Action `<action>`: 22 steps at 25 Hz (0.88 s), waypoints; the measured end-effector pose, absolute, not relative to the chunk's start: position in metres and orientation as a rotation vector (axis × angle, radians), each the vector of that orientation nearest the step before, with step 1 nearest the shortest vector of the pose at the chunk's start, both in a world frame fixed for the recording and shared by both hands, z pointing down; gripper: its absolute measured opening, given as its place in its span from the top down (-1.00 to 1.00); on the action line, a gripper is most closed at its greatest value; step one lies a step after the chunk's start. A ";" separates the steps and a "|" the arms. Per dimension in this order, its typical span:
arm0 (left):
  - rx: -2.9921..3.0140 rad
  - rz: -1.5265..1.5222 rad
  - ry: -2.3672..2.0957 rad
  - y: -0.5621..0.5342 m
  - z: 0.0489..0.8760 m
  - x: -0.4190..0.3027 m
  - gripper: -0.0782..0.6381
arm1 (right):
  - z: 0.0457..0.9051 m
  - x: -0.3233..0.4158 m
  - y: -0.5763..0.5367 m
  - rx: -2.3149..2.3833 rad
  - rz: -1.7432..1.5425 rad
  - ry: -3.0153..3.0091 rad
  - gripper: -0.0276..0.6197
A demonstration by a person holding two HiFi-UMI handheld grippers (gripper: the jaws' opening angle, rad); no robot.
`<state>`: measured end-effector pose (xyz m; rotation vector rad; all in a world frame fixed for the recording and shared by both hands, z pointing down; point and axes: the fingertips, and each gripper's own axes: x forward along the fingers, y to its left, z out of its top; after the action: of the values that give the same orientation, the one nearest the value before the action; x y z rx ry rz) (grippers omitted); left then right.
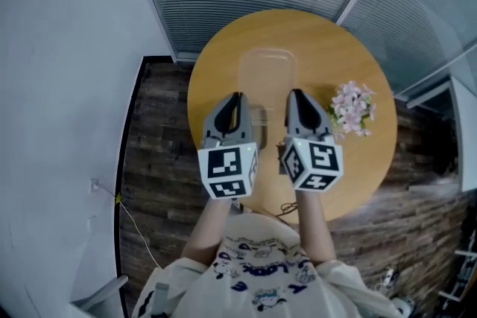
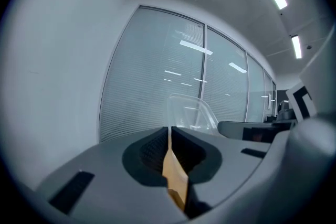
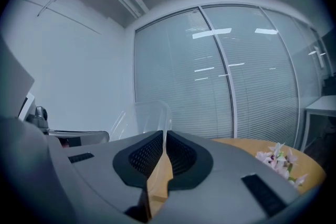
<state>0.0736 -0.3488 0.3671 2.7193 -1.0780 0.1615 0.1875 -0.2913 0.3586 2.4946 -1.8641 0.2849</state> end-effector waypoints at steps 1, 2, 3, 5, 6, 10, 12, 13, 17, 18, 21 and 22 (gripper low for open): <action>2.725 0.147 -1.085 -0.348 0.361 0.071 0.72 | 0.353 0.185 -0.291 2.498 0.266 -1.872 0.84; 2.730 0.134 -1.092 -0.347 0.356 0.069 0.72 | 0.348 0.183 -0.291 2.500 0.248 -1.880 0.84; 2.735 0.121 -1.099 -0.347 0.352 0.067 0.72 | 0.344 0.181 -0.290 2.502 0.233 -1.887 0.84; 2.746 0.098 -1.110 -0.345 0.343 0.063 0.72 | 0.336 0.177 -0.289 2.506 0.206 -1.902 0.84; 2.751 0.087 -1.115 -0.345 0.339 0.061 0.72 | 0.332 0.176 -0.289 2.507 0.193 -1.909 0.84; 2.773 0.056 -1.128 -0.340 0.325 0.053 0.72 | 0.321 0.168 -0.285 2.518 0.152 -1.925 0.84; 2.786 0.045 -1.131 -0.337 0.319 0.051 0.72 | 0.317 0.166 -0.282 2.528 0.136 -1.933 0.84; 2.791 0.040 -1.133 -0.336 0.317 0.050 0.72 | 0.315 0.166 -0.281 2.531 0.131 -1.937 0.84; 2.799 0.027 -1.143 -0.334 0.311 0.048 0.72 | 0.309 0.163 -0.279 2.532 0.116 -1.949 0.84; 2.800 0.025 -1.147 -0.334 0.310 0.048 0.72 | 0.308 0.164 -0.279 2.533 0.112 -1.953 0.84; 2.805 0.022 -1.152 -0.334 0.308 0.050 0.72 | 0.307 0.166 -0.280 2.533 0.110 -1.957 0.84; 2.807 0.022 -1.152 -0.333 0.307 0.050 0.72 | 0.307 0.166 -0.280 2.532 0.110 -1.956 0.84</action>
<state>0.0504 -0.3335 0.3070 2.8065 -1.1522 0.0222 0.1661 -0.2799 0.3069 2.5324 -1.9558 0.1099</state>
